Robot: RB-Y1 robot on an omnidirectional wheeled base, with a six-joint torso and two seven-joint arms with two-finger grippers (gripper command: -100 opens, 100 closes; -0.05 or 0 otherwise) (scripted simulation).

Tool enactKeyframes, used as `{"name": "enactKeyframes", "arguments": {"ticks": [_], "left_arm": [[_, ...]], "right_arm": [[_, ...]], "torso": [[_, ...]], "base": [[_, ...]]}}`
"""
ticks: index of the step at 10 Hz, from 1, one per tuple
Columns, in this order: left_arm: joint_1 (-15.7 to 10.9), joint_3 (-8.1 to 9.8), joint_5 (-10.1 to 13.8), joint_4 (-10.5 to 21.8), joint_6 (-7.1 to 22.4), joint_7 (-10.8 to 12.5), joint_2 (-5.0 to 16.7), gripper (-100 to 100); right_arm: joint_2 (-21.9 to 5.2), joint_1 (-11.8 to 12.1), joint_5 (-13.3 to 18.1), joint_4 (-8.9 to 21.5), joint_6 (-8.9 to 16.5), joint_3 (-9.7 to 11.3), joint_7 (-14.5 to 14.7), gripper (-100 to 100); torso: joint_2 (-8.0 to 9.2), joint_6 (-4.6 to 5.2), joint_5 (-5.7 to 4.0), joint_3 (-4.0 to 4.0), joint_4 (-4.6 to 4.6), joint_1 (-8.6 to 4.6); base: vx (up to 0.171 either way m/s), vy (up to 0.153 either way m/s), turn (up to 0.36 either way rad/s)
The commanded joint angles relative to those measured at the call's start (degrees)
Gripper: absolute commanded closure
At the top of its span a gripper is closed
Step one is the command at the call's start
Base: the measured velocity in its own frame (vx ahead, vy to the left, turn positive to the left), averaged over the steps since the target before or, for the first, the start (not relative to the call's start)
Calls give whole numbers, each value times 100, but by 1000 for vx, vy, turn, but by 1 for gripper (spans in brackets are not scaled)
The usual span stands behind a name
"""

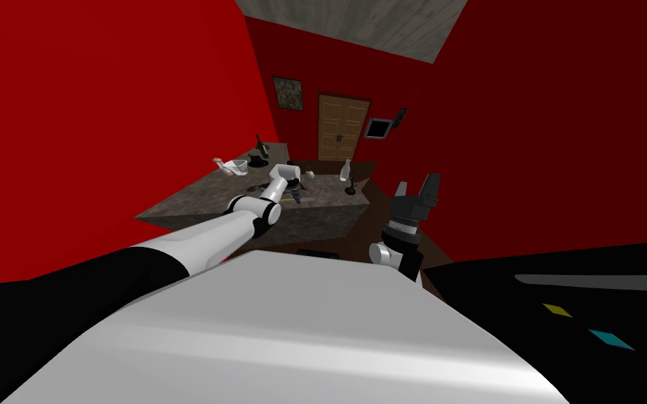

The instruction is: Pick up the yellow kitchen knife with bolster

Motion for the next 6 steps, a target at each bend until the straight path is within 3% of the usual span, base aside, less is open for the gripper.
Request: {"name": "enactKeyframes", "arguments": {"ticks": [1,6], "left_arm": [[-45,38,34,238,37,-19,-26,-100],[-250,150,141,1087,153,-61,-163,-100]], "right_arm": [[0,0,0,0,0,0,0,0],[0,0,0,0,0,0,0,0]], "torso": [[0,0,0,0,0,0],[-6,1,-2,-2,0,-4]], "base": [[70,52,-20],[99,86,-33]]}}
